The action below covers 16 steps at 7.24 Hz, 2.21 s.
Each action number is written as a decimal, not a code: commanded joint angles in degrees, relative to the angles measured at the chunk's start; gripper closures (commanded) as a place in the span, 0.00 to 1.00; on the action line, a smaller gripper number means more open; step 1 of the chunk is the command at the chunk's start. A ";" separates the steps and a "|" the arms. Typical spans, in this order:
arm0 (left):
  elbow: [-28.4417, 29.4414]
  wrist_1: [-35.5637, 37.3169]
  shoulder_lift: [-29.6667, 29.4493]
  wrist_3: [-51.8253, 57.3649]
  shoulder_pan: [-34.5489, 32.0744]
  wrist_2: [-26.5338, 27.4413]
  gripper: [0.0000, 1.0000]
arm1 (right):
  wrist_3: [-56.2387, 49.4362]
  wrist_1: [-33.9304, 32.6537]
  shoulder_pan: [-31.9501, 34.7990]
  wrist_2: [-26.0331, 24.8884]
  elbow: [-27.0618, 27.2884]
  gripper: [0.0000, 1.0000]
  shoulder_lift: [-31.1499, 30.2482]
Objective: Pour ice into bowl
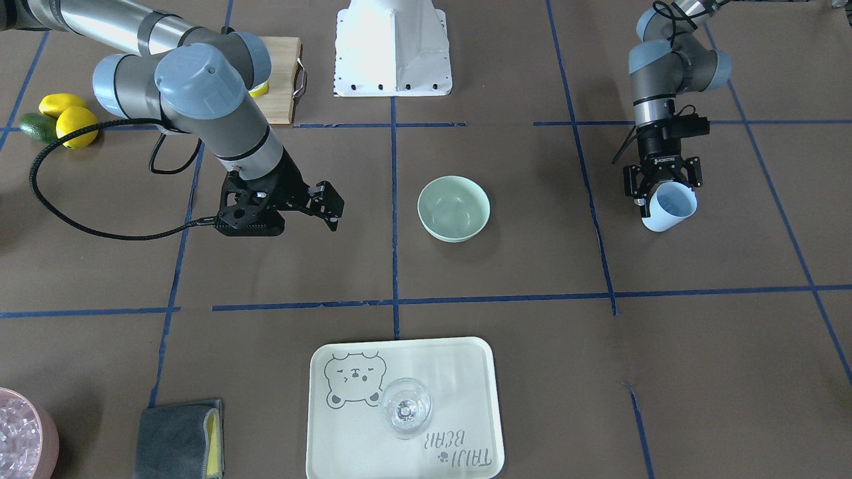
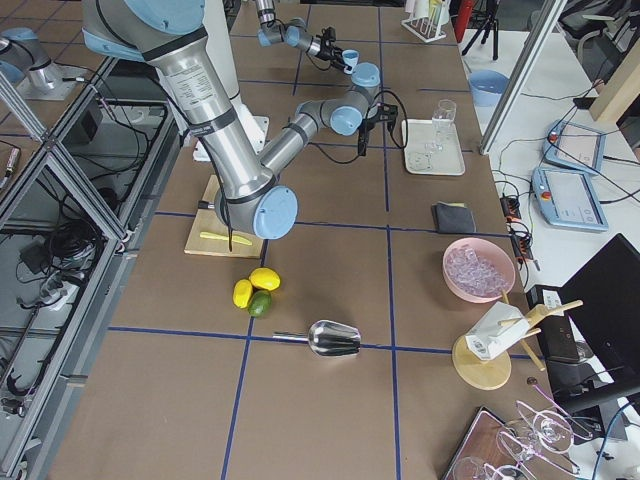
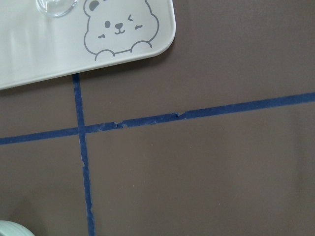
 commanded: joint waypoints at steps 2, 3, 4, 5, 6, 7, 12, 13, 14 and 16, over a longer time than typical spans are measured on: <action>0.21 0.00 -0.18 0.03 -0.14 0.00 0.55 | 0.00 0.00 0.00 0.00 -0.06 0.00 0.00; -0.14 -0.35 -0.53 0.56 -0.93 -0.08 0.96 | 0.00 0.00 0.00 0.00 -0.06 0.00 0.00; -2.05 -0.79 -1.14 5.87 -3.20 -0.43 1.00 | 0.00 0.00 0.00 0.00 -0.06 0.00 0.09; -4.95 -1.05 -1.58 12.45 -4.70 -0.52 1.00 | 0.00 0.00 0.00 0.00 -0.06 0.00 0.09; -7.58 -0.97 -1.76 13.47 -4.71 -0.44 1.00 | 0.00 0.00 0.00 0.00 -0.06 0.00 0.09; -9.44 -0.88 -2.11 17.31 -4.63 -0.44 1.00 | -0.09 0.09 0.00 0.00 -0.14 0.00 0.09; -11.05 0.00 -12.98 30.71 -3.05 -0.35 1.00 | -0.18 0.44 0.96 0.17 1.17 0.00 -2.18; -10.95 1.04 -14.84 30.53 -1.65 -0.18 1.00 | -0.26 0.44 1.40 0.26 1.52 0.00 -2.54; -11.56 4.71 -15.38 30.27 -1.29 1.39 1.00 | -0.18 0.44 1.49 0.18 1.44 0.00 -2.63; -11.04 5.89 -18.71 30.27 -0.07 2.73 1.00 | -0.18 0.70 2.10 0.17 1.53 0.00 -3.68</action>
